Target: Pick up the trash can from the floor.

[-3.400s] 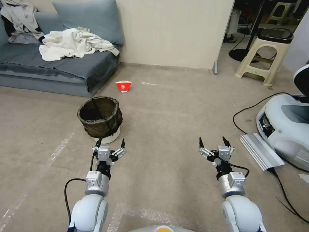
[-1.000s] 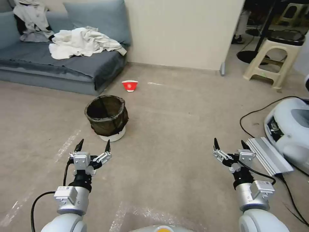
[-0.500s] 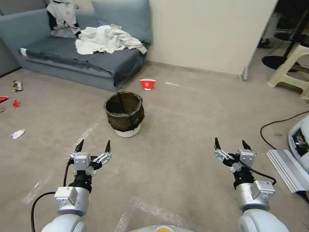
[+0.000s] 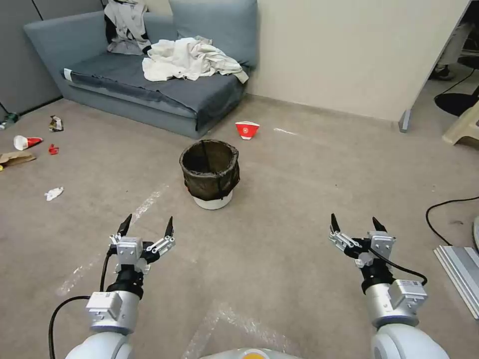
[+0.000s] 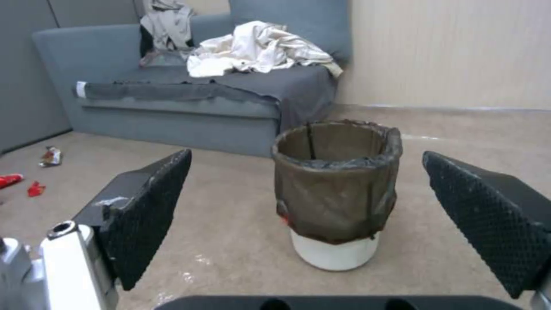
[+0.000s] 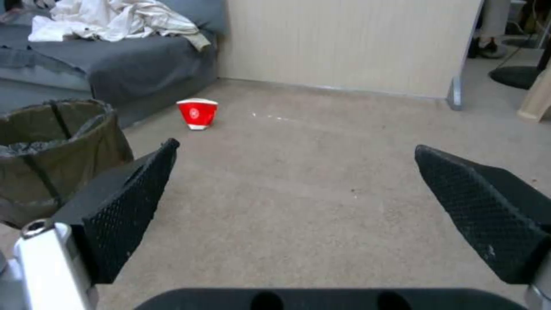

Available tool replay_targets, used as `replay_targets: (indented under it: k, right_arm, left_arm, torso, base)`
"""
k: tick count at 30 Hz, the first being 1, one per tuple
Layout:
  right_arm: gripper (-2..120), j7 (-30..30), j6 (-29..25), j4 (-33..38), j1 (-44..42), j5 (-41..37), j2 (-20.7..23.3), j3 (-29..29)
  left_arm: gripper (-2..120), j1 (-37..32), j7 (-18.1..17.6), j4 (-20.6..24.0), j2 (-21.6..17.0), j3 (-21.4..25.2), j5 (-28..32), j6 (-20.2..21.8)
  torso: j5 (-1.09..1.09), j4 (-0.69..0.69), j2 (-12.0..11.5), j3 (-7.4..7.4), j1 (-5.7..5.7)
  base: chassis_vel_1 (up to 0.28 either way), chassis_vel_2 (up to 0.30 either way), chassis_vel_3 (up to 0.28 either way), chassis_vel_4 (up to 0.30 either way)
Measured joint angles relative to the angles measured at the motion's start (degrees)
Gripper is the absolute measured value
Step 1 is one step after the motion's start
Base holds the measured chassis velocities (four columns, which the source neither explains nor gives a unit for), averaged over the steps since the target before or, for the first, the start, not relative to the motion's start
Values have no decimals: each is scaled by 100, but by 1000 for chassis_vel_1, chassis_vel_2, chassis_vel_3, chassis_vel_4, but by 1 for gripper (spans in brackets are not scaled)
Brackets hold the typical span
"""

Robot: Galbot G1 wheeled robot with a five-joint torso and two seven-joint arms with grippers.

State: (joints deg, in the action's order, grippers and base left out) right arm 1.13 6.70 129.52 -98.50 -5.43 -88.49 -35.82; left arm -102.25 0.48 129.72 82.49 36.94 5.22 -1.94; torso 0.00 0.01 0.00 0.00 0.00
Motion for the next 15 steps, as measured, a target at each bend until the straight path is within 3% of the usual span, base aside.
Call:
replay_targets:
  k: [7, 15]
  right_arm:
    - [100, 29, -15, 0, -2, -3, 0, 8]
    - [100, 19, -27, 7, -8, -3, 0, 26]
  left_arm:
    - [100, 2, 0, 10, 1, 1, 41, 18]
    - [100, -9, -2, 40, -6, 14, 67, 27]
  torso:
    - [0, -1, 0, 0, 0]
    - [0, -1, 0, 0, 0]
  base:
    - [-29, 31, 31, -32]
    - [-151, 150, 144, -153]
